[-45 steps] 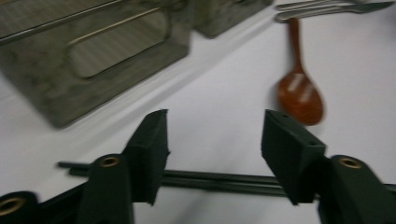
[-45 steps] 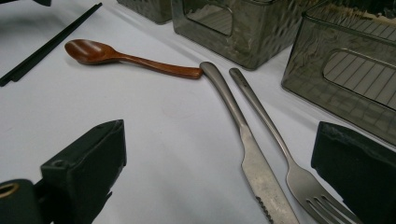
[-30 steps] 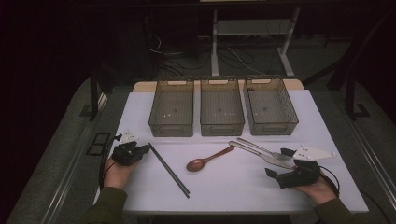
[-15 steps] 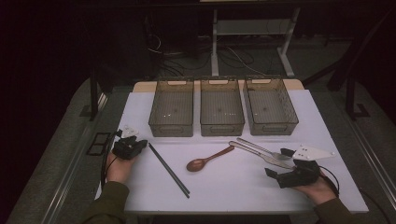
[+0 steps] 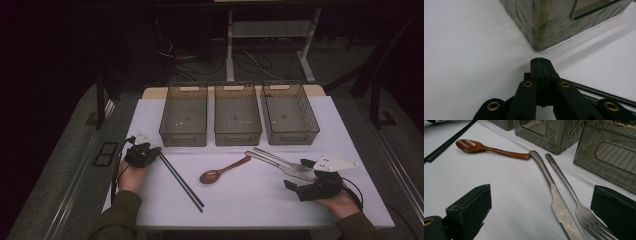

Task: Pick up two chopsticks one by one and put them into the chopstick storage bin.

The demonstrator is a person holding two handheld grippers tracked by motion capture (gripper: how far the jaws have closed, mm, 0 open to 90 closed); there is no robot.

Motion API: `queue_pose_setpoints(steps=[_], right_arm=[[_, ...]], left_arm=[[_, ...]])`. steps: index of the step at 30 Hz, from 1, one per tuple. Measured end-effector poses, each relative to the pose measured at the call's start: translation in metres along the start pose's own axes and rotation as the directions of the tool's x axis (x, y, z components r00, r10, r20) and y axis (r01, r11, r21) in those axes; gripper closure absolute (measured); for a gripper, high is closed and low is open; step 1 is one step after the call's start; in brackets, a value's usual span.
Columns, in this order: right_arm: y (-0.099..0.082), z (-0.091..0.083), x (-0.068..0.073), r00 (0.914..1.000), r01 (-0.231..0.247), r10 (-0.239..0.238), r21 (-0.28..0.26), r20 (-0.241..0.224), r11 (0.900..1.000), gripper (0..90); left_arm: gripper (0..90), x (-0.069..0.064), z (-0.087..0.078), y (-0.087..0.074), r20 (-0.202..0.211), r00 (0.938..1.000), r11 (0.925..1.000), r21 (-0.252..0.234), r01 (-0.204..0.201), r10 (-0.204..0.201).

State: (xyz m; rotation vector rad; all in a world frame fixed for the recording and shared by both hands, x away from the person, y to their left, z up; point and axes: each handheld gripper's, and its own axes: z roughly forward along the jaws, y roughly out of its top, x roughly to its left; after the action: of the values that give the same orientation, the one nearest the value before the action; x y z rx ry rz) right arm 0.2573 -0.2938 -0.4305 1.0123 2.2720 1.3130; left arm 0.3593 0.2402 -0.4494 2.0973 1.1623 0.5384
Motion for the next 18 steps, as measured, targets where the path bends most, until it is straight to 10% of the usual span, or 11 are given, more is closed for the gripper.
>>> queue_pose_setpoints(steps=[18], right_arm=[[0.000,-0.001,0.000,1.0000,-0.002,0.002,-0.001,0.003,1.0000,2.5]], left_arm=[[82.9,-0.017,-0.008,0.012,0.039,0.9980,0.9985,-0.026,-0.049,0.050]])
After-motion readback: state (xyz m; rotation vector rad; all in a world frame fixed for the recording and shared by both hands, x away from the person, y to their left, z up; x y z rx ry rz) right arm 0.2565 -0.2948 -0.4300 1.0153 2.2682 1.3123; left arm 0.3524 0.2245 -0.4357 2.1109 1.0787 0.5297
